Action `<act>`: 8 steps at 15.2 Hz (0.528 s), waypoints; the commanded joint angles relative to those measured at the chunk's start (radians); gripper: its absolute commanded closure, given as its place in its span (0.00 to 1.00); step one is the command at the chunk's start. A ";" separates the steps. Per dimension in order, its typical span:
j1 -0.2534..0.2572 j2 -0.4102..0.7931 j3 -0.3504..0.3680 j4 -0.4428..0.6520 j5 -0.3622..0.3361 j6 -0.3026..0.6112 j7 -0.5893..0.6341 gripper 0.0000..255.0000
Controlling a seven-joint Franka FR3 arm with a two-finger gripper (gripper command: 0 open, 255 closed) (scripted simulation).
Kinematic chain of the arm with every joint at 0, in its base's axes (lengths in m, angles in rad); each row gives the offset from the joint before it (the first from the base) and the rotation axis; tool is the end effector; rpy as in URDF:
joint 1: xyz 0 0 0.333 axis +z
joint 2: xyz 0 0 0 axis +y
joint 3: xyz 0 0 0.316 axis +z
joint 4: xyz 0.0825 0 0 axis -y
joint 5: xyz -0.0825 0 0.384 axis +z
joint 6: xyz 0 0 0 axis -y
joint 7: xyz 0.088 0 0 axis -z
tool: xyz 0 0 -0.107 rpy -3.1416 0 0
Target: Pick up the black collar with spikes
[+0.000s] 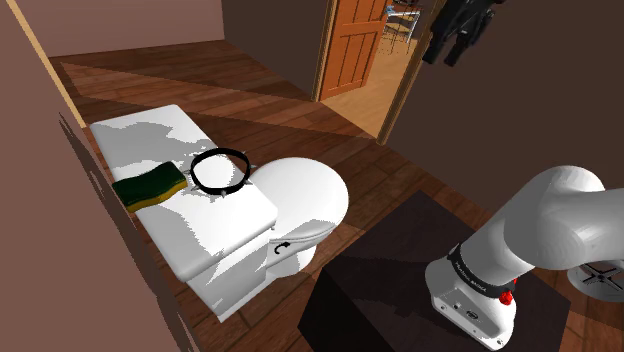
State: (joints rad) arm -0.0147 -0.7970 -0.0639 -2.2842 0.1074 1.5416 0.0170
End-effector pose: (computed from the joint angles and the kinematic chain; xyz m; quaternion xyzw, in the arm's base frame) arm 0.3007 -0.0195 0.6256 -0.9961 0.0357 -0.0283 0.0758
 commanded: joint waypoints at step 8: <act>0.035 0.137 0.124 -0.035 0.048 0.168 0.106 0.00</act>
State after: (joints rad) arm 0.0166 -0.6798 0.0443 -2.3177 0.1510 1.6882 0.1083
